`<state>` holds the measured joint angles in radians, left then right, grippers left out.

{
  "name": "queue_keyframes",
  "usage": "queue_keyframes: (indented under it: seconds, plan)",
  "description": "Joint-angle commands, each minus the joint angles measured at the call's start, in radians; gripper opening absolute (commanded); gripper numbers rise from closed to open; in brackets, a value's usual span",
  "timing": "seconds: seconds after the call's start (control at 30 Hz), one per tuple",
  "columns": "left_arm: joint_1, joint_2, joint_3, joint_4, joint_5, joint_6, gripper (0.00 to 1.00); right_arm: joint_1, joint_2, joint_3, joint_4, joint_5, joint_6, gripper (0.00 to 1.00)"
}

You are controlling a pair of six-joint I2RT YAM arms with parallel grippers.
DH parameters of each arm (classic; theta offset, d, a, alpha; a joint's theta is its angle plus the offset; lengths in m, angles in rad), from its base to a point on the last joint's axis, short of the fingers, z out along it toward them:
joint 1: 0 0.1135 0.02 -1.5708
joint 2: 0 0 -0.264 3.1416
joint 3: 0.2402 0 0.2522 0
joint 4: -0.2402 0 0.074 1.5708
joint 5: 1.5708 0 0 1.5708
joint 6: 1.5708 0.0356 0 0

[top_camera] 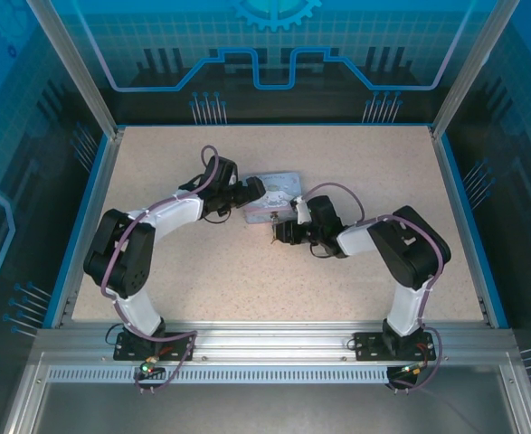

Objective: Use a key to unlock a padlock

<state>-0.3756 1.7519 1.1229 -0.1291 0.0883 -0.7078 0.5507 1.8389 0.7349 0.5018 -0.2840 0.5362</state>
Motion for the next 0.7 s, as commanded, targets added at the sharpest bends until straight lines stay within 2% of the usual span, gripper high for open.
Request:
queue_keyframes:
  seconds: [0.0,0.47,0.67]
  plan:
    - [0.007,0.018,-0.012,0.014,0.027,-0.015,0.99,0.012,-0.019,0.002,-0.04,0.047,-0.02,0.34]
    - [0.006,0.024,-0.034,0.041,0.042,-0.03,0.99,0.015,0.036,0.021,-0.008,0.078,0.045,0.32]
    - [0.007,0.025,-0.042,0.052,0.045,-0.031,0.99,0.016,0.049,0.026,0.007,0.083,0.067,0.26]
